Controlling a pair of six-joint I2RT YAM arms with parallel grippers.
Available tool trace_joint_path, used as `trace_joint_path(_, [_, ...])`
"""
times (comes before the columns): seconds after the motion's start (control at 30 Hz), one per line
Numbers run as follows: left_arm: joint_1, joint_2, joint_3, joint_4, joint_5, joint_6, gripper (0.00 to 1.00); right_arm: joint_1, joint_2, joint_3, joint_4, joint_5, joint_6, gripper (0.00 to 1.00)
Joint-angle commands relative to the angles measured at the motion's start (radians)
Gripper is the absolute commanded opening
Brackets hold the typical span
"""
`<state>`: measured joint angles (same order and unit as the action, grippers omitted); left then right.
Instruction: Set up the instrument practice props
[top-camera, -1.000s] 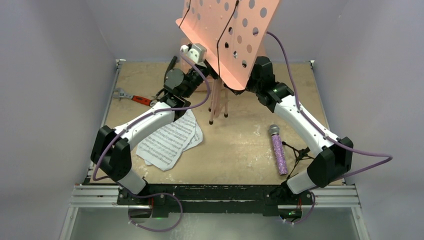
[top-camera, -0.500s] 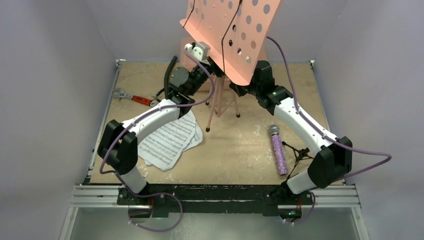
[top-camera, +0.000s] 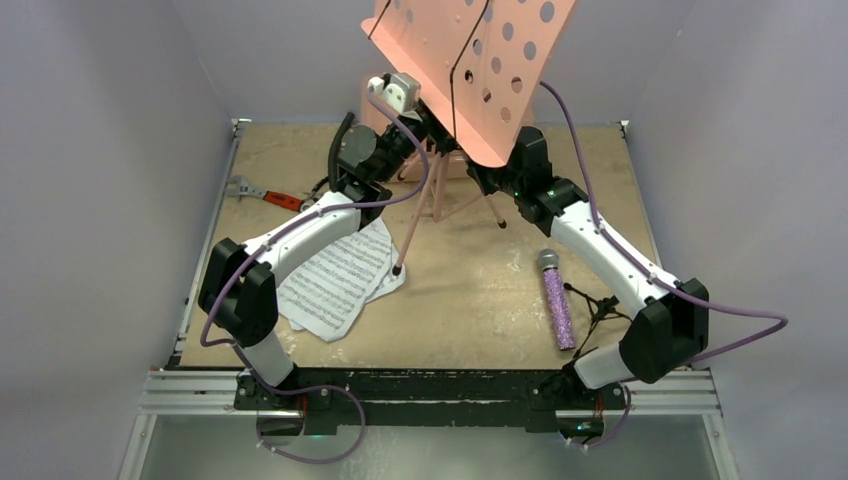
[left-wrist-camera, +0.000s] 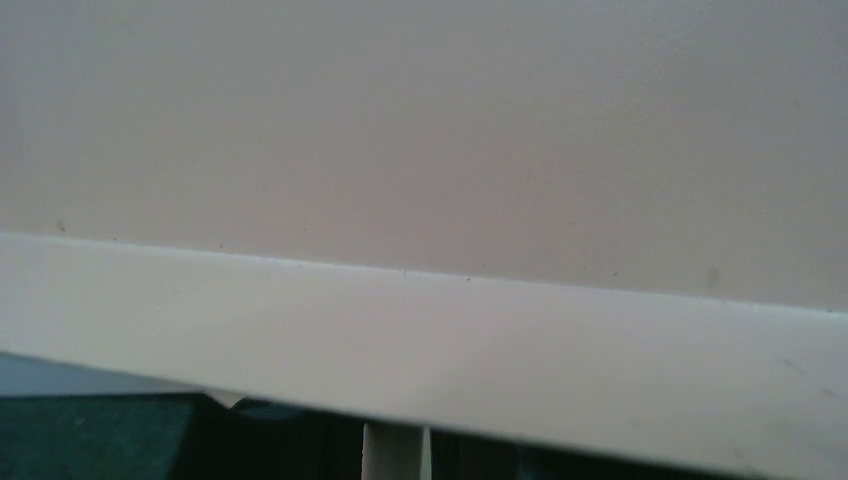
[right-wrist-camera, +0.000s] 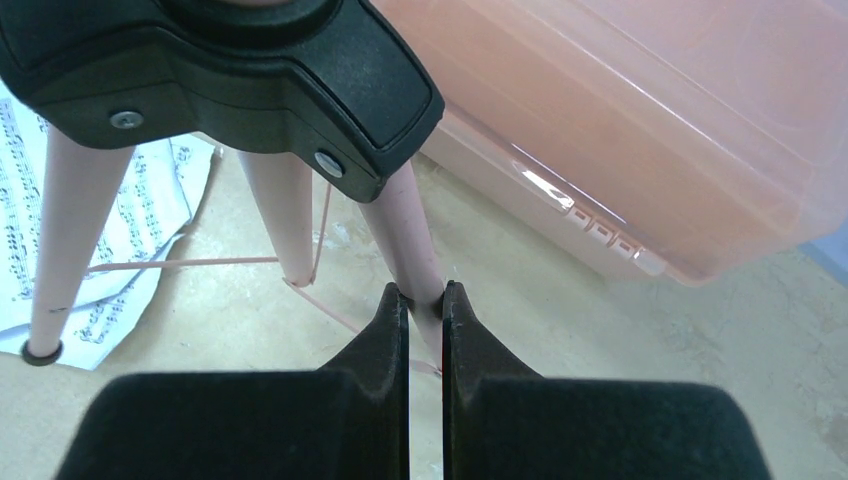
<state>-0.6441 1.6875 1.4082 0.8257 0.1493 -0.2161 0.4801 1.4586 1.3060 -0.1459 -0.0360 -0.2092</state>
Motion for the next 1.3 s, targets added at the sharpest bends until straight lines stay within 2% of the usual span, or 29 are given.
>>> trace_joint_path(0.0, [-0.021, -0.131, 0.199, 0.548, -0.01, -0.078, 0.0, -0.034, 0.02, -0.061, -0.091, 0.089, 0.042, 0.0])
trace_joint_path(0.57, [-0.031, -0.209, 0.098, 0.542, 0.008, -0.084, 0.0, -0.035, -0.082, -0.191, -0.069, 0.09, -0.025, 0.0])
trace_joint_path(0.87, [-0.042, -0.286, -0.013, 0.53, 0.035, -0.069, 0.0, -0.036, -0.114, -0.236, -0.085, 0.086, -0.047, 0.0])
trace_joint_path(1.27, [-0.051, -0.412, -0.171, 0.463, 0.106, -0.026, 0.0, -0.035, -0.111, -0.251, -0.072, -0.005, -0.078, 0.0])
